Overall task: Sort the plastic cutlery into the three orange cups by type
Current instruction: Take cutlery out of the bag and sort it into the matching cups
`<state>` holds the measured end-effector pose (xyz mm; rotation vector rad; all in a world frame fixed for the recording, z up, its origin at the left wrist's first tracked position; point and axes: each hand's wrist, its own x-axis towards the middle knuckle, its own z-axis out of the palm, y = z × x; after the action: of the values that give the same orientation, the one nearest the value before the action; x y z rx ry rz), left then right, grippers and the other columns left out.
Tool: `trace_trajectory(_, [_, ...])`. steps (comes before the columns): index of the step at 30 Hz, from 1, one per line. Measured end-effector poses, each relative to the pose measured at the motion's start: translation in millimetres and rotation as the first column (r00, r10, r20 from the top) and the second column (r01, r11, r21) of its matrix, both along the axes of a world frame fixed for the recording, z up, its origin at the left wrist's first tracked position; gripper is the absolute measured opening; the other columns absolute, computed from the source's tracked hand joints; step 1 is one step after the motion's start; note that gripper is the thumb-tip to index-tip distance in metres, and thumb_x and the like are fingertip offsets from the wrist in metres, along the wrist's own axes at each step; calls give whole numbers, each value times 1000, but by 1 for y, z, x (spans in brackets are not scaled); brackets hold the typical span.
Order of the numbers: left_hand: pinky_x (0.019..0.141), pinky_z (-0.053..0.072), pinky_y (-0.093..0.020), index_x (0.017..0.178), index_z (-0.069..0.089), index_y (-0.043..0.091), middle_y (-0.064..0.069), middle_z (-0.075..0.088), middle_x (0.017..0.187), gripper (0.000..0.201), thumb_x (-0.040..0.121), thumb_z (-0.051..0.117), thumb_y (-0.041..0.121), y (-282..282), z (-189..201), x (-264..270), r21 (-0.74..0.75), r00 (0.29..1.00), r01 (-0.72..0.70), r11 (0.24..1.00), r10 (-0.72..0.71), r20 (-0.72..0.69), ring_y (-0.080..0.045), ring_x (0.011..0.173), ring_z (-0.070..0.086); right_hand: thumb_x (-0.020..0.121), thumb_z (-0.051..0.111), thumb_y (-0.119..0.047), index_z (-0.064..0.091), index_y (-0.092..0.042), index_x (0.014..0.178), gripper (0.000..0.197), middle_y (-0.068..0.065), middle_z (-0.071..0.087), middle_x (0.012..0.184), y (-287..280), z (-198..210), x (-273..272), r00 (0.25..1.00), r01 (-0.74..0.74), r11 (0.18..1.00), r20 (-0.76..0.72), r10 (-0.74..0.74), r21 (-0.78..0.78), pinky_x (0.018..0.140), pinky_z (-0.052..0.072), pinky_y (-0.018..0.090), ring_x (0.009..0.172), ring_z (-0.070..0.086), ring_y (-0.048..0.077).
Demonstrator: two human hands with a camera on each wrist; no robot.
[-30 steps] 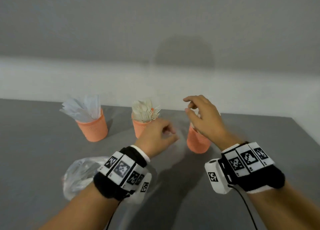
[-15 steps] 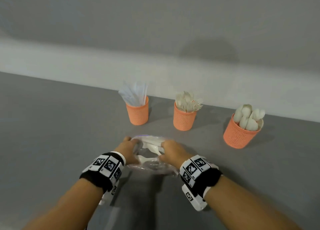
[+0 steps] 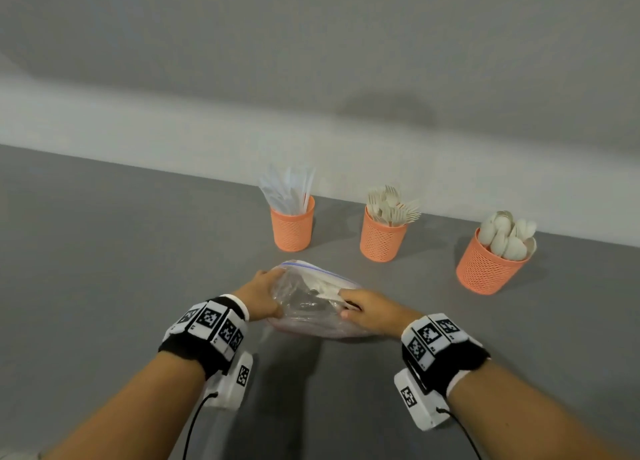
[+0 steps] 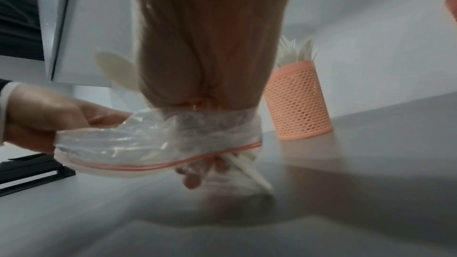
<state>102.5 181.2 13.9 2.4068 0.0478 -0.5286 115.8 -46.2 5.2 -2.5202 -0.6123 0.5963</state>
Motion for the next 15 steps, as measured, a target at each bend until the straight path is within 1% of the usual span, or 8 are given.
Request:
trace_trajectory(2, [90,47,-32,144,25,22,-15,39,134,82,73,60,-1,4,-4,1,-5,999,-41,999,41,7,-32,113,51,94,49,-12,61,-7,98,13,0,59,90,0,2,-3,996,27,988,-91,-13,154,79,41,19,87,56,13])
trace_trajectory(4, [82,52,-33,141,29,20,-18,44,130,77,72,58,-2,4,-7,3,-39,998,-62,997,63,17,-29,103,55,97,45,-14,61,-12,97,17,0,62,89,2,10,-8,976,159,921,-195,-94,356,77,43,6,80,59,2])
trace_trajectory(7, [74,49,-27,138,30,15,-19,46,130,66,79,55,1,1,-12,6,0,999,-34,999,34,19,-26,99,55,99,39,-26,63,-16,89,28,6,66,97,-1,33,-10,909,418,649,-293,-297,636,93,45,19,92,62,6])
trace_trajectory(8, [77,50,-29,138,31,15,-20,46,130,66,78,57,2,-1,-15,8,18,1000,-25,1000,25,5,-29,104,55,98,39,-32,66,-18,88,32,5,65,103,-5,44,-10,882,461,592,-266,-390,661,93,42,19,97,60,8])
trace_trajectory(9, [78,49,-29,137,31,16,-20,46,130,67,78,59,3,-3,-17,9,25,1000,-8,1000,9,-6,-31,107,55,97,38,-36,67,-18,91,35,3,64,104,-11,57,-11,859,476,579,-207,-469,662,88,40,13,96,57,5])
trace_trajectory(12, [74,49,-22,135,36,23,-12,47,128,70,74,70,22,-11,-12,5,-14,995,81,997,-82,-64,-26,106,54,98,40,-30,63,-2,101,36,4,64,92,-39,93,-8,801,438,633,43,-597,639,61,36,-4,75,56,-2])
trace_trajectory(14, [93,44,-24,121,53,31,-3,51,127,72,55,71,55,-16,-6,2,-73,990,136,988,-138,-31,-20,116,51,96,48,-25,62,0,93,29,13,64,80,-69,111,-1,673,446,580,172,-719,682,56,37,1,64,58,2])
trace_trajectory(15, [100,38,-26,106,62,34,-3,53,124,63,51,68,63,-18,-3,0,-87,991,134,987,-132,28,-19,121,49,94,51,-24,62,-3,88,25,12,61,73,-87,118,3,581,459,526,207,-787,716,58,39,6,60,57,1])
